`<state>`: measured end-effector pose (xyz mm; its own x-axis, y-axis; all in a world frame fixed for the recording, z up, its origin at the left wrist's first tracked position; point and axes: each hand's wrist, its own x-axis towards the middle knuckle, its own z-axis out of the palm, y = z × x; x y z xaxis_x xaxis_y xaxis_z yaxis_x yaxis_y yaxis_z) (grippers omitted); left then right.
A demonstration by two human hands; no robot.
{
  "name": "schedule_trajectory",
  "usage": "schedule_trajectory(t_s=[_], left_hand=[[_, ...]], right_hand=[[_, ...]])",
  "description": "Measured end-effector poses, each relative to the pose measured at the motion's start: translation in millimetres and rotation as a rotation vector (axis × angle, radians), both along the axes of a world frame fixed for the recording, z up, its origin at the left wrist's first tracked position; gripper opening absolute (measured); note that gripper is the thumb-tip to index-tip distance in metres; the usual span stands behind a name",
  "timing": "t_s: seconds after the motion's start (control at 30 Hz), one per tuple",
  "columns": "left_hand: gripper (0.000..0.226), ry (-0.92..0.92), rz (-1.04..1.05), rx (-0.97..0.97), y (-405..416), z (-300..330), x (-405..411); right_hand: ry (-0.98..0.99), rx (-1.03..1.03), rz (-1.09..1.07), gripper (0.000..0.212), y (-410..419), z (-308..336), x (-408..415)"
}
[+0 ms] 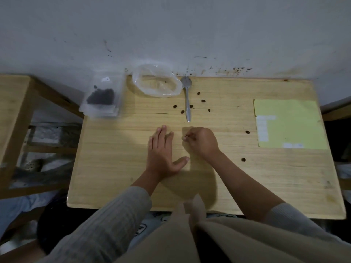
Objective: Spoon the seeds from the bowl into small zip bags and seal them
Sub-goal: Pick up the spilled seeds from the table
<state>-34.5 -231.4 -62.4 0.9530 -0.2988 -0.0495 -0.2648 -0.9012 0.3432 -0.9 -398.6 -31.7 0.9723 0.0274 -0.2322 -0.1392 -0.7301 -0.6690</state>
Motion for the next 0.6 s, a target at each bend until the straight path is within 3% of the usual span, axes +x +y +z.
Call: schedule_trajectory(t_s=[0.1,0.2,0.3,0.5,0.6], left_hand=[[0.087,-0.016,0.049,-0.088,-0.3,0.6,2.1],[0.069,-0.073,0.055,-0.171,0.3,-1.1,6.9],[0.056,-0.105,0.062,-0.173,0.9,-2.4,14.2],[0.060,-0.030,0.138,-0.127,-1.5,4.2,50.3],[0.061,-0.019,0.114,-0.043,-2.7,0.0,54.1]], right_hand=[[-0.017,0.099,-0.141,0.016,0.1,3.6,-1.1],[0.154,0.363,-0.397,0.028,-0.5,9.5,7.8],[0.286,0.516,-0.482,0.026,-0.6,13.5,18.4],[0.412,1.049,-0.584,0.033,-5.6,22.7,34.5],[0.373,0.903,-0.579,0.047,-6.7,17.9,46.7]])
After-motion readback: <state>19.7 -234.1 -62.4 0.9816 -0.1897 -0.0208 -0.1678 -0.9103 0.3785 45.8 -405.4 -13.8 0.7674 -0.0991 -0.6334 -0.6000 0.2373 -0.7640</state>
